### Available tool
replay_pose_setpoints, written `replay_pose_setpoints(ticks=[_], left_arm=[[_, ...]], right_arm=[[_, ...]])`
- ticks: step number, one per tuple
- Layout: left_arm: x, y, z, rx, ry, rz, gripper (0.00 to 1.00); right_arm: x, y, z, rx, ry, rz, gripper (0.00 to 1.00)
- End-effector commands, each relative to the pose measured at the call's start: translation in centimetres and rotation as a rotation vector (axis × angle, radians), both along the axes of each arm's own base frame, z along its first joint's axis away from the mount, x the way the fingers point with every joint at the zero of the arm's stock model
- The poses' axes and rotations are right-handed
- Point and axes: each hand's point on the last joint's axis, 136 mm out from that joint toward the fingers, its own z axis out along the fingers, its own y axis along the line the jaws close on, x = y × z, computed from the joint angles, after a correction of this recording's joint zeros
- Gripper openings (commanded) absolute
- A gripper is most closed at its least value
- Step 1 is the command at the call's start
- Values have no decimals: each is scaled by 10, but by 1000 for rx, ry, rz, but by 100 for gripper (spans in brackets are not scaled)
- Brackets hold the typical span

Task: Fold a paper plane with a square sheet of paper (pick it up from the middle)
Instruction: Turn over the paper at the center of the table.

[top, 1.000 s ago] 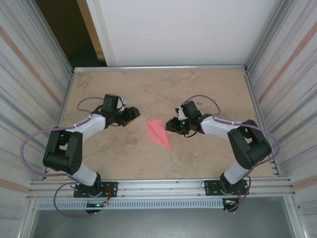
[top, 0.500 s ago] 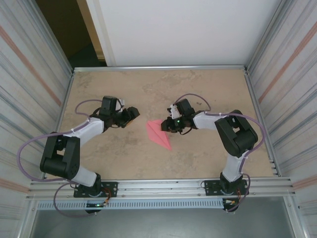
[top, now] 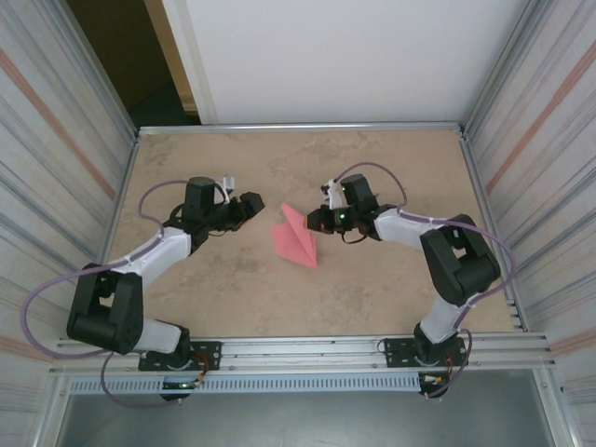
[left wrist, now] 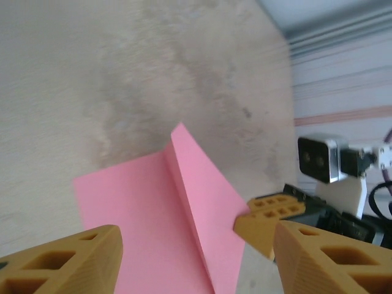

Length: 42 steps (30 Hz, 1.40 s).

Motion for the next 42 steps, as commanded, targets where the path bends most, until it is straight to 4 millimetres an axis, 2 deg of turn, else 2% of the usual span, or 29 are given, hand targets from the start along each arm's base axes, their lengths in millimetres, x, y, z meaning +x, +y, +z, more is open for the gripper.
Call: replay_pose_setpoints(ticks=[1, 5, 8, 13, 19, 22, 28, 42], left_arm=[[-10, -25, 55, -94, -191, -100, 69], [-21, -46, 88, -133, -294, -176, 71], [-23, -55, 101, -166, -313, -194, 73], [-22, -70, 106, -230, -307, -228, 70], [-22, -75, 103, -247, -298, -230, 68], [-23, -82, 109, -276, -307, -252, 67], [-24, -91, 119, -338, -320, -277, 51], [-28, -92, 133, -382, -374, -300, 38]], right_arm=[[13, 5, 62, 139, -110, -23, 4], [22, 8, 99, 243, -135, -36, 4], [26, 11, 124, 330, -140, -31, 4], [29, 13, 148, 429, -137, -21, 4], [31, 12, 166, 506, -134, -20, 5], [31, 12, 173, 529, -135, -18, 5], [30, 12, 185, 581, -124, -13, 5], [33, 7, 200, 651, -134, -15, 5]])
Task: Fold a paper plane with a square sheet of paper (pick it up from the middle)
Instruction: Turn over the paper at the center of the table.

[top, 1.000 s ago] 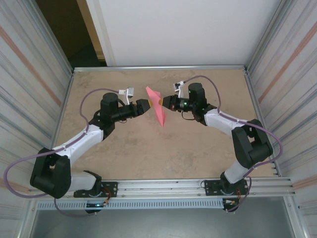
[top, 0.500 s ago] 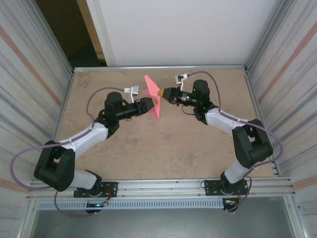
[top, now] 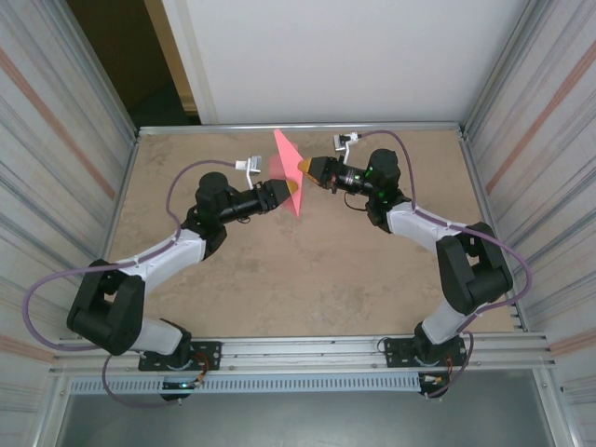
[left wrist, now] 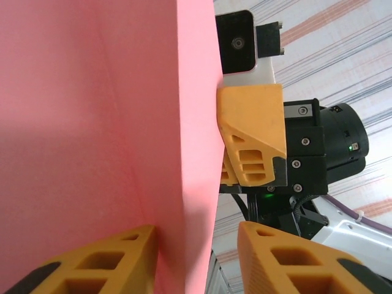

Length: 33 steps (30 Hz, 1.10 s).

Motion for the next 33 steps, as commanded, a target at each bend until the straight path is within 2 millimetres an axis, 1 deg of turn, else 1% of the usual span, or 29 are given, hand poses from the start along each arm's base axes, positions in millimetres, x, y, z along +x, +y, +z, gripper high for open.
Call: replay_pose_setpoints(ticks=[1, 5, 8, 14, 16, 18, 21, 24, 26, 27, 30, 32, 33], left_arm=[[-4, -4, 22, -51, -62, -36, 37], [-4, -7, 26, -62, -66, -50, 30], [-2, -7, 26, -63, -65, -48, 26], [2, -6, 17, -29, -47, -25, 18], [4, -5, 15, -21, -42, -19, 16], [5, -5, 12, -12, -42, -17, 14], [9, -2, 7, 9, -35, -1, 13], [11, 3, 1, 58, -33, 16, 12], [13, 8, -7, 126, -37, 41, 12], [13, 10, -10, 161, -43, 52, 12], [14, 21, -28, 312, -41, 94, 13], [16, 33, -42, 446, -38, 137, 13], [17, 38, -46, 502, -41, 151, 13]], right_arm=[[1, -1, 17, 38, -40, 17, 5], [2, 0, 14, 35, -34, 17, 6], [2, -1, 12, 33, -30, 16, 8], [6, -6, 4, 6, -6, -3, 16], [5, -8, 1, -12, -4, -10, 17], [6, -10, -3, -38, 6, -22, 21], [7, -16, -11, -74, 28, -39, 31], [8, -30, -20, -120, 26, -92, 42], [10, -43, -28, -168, 35, -137, 49], [10, -50, -31, -192, 38, -158, 52], [9, -71, -46, -302, 50, -235, 56], [6, -85, -57, -399, 50, -288, 58], [5, -91, -59, -437, 43, -312, 58]])
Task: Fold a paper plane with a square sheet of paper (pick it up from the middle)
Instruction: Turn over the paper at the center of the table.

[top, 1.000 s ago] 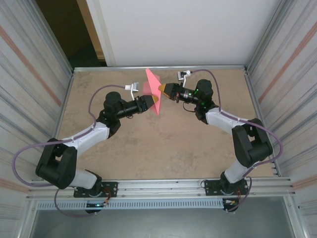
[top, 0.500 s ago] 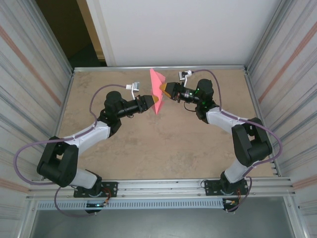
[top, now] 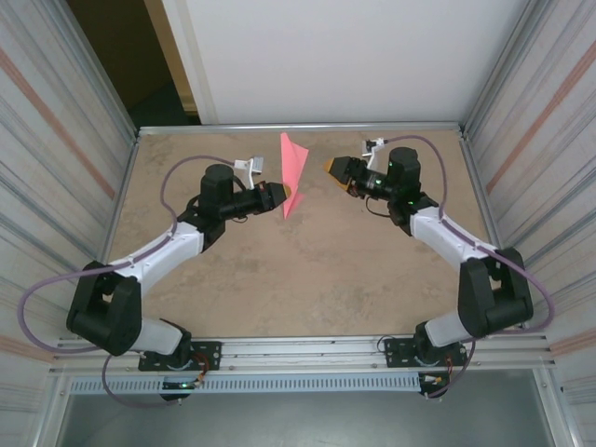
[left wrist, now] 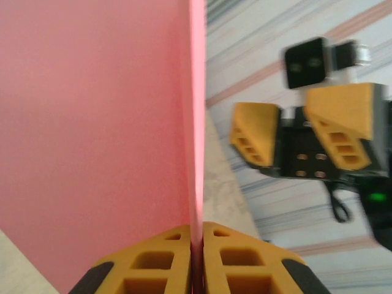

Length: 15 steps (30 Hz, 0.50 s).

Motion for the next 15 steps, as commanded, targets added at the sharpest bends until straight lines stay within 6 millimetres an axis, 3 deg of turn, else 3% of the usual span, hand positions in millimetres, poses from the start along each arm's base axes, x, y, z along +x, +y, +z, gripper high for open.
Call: replay_pose_setpoints(ticks=[1, 9, 15], left_arm=[[0, 27, -13, 288, -52, 69, 13], [19, 76, -47, 940, -71, 217, 13], [37, 101, -71, 1440, -55, 286, 13]], right_arm=[[-9, -26, -27, -218, 4, -86, 59], [-16, -68, -40, -416, 17, -252, 63], [-21, -85, -49, -457, 36, -323, 66]])
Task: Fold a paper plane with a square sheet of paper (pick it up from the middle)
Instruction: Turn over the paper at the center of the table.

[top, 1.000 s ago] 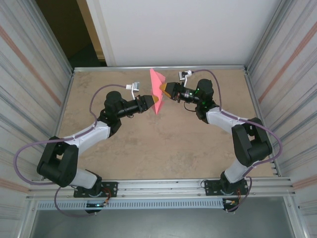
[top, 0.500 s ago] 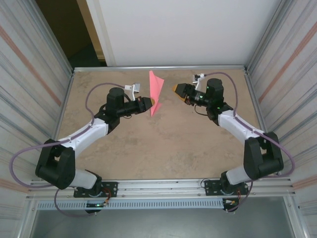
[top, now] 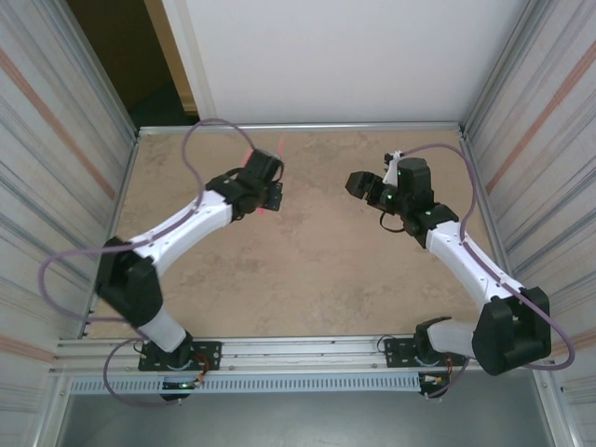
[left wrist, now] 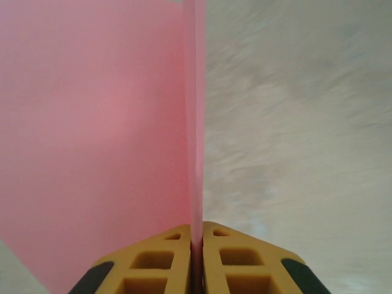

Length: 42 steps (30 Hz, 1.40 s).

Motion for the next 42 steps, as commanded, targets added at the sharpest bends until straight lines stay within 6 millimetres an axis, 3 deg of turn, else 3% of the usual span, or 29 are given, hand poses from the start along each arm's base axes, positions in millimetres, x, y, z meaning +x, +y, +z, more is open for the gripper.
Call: replay_pose_setpoints(ticks=[1, 6, 11, 18, 24, 36, 42], left_arm=[[0, 49, -19, 469, 33, 73, 13], [11, 40, -45, 699, 54, 61, 13], [12, 19, -92, 845, 114, -5, 13], [7, -5, -123, 864, 147, -62, 15], [0, -12, -142, 831, 201, -85, 19], [-16, -41, -158, 591, 302, -103, 28], [-28, -57, -148, 436, 339, -93, 31]], right_arm=[[-4, -20, -11, -77, 14, -65, 66], [-7, -27, -19, -88, 36, -92, 66], [-9, -35, -24, -90, 51, -120, 66], [-12, -43, -32, -90, 80, -139, 65], [-13, -43, -36, -84, 96, -140, 65], [-9, -36, -39, -51, 105, -117, 65], [-10, -35, -41, -46, 115, -115, 65]])
